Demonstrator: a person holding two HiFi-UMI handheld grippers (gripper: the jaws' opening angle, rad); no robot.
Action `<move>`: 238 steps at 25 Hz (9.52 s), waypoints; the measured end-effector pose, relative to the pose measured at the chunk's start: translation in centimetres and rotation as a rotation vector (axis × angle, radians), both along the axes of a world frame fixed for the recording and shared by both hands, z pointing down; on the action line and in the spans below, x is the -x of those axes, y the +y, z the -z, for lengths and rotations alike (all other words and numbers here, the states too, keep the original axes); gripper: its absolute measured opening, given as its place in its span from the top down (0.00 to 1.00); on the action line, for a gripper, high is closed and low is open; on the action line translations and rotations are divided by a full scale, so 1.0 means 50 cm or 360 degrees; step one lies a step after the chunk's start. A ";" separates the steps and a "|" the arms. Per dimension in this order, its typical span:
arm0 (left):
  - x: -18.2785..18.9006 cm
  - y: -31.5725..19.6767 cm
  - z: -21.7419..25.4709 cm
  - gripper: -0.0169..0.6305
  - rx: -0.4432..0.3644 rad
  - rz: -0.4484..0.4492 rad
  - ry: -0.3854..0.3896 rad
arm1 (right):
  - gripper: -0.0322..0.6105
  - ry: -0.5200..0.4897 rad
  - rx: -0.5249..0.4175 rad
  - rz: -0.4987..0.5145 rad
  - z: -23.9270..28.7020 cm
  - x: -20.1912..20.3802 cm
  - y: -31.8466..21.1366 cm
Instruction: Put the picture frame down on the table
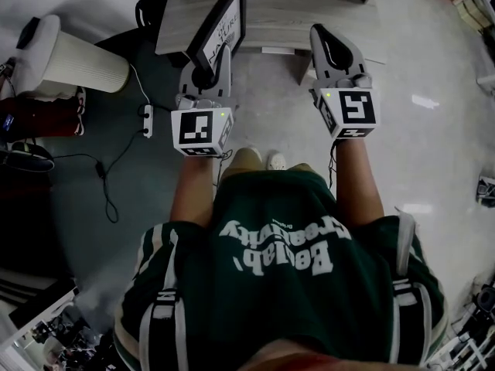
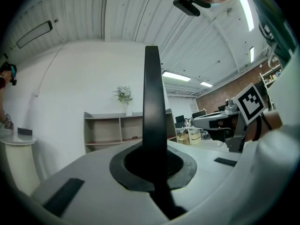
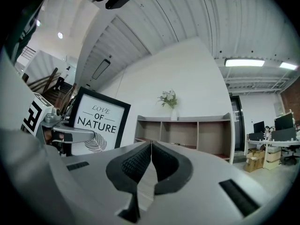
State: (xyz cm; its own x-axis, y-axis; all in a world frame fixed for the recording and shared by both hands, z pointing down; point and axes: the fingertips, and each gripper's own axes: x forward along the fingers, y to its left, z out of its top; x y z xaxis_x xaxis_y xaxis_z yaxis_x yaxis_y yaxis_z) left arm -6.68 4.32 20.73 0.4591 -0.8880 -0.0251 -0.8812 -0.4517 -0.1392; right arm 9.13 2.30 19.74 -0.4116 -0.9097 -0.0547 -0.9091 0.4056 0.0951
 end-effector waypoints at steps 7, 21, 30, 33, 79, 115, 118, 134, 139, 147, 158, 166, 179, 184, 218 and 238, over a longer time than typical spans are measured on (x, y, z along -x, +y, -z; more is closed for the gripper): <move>0.017 -0.072 -0.018 0.93 -0.0001 0.0013 -0.0019 | 0.89 -0.0006 0.0032 0.0004 -0.025 0.016 -0.070; 0.112 -0.403 -0.071 0.93 0.0023 -0.0112 0.0008 | 0.89 -0.0016 0.0113 -0.0113 -0.061 0.112 -0.387; 0.159 -0.651 -0.179 0.93 0.0080 -0.0304 0.0021 | 0.90 -0.0027 0.0181 -0.0243 -0.152 0.177 -0.636; 0.155 -0.698 -0.221 0.93 0.0108 -0.0366 0.0028 | 0.89 -0.0048 0.0099 -0.0245 -0.169 0.184 -0.686; -0.177 -1.215 -0.712 0.93 0.0180 -0.0709 -0.0027 | 0.89 0.0069 0.0236 -0.0077 -0.617 -0.014 -1.062; -0.215 -1.337 -0.750 0.77 0.0244 -0.0634 -0.0134 | 0.89 0.0039 0.0332 -0.0046 -0.677 -0.068 -1.090; -0.213 -1.337 -0.749 0.73 0.0247 -0.0645 -0.0133 | 0.89 0.0035 0.0310 -0.0040 -0.674 -0.065 -1.092; -0.137 -1.281 -0.720 0.70 0.0214 -0.0629 -0.0131 | 0.89 0.0054 0.0264 -0.0015 -0.647 0.001 -1.061; -0.103 -1.256 -0.705 0.69 0.0192 -0.0618 -0.0131 | 0.89 0.0063 0.0223 -0.0028 -0.623 0.029 -1.039; -0.041 -1.188 -0.642 0.69 0.0163 -0.0580 -0.0062 | 0.89 0.0081 0.0197 -0.0101 -0.584 0.070 -0.981; 0.030 -1.024 -0.465 0.79 -0.0011 -0.0496 0.0009 | 0.89 0.0099 0.0165 -0.0270 -0.495 0.100 -0.856; 0.113 -0.928 -0.359 0.95 0.0037 -0.0182 0.0058 | 0.89 0.0082 0.0132 -0.0290 -0.432 0.124 -0.777; -0.018 -0.541 -0.194 0.95 0.0055 -0.0065 0.0028 | 0.89 -0.0037 0.0143 -0.0222 -0.273 0.016 -0.461; -0.068 -0.398 -0.150 0.95 0.0083 -0.0060 -0.0039 | 0.89 -0.0074 0.0121 -0.0205 -0.203 -0.034 -0.332; -0.141 -0.038 -0.011 0.95 0.0064 -0.0059 -0.0023 | 0.89 0.0015 -0.0030 -0.0057 -0.038 -0.088 0.021; -0.114 -0.024 0.006 0.95 -0.0066 -0.0068 -0.0074 | 0.89 0.0064 -0.0058 0.0009 -0.032 -0.022 0.025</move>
State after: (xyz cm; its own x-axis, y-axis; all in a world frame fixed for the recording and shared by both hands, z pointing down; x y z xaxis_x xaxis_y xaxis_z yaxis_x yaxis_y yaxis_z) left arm -0.99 3.14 20.42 0.4981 -0.8662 -0.0391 -0.8534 -0.4818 -0.1988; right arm 10.24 3.54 21.35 -0.4195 -0.9049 -0.0713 -0.9019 0.4066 0.1461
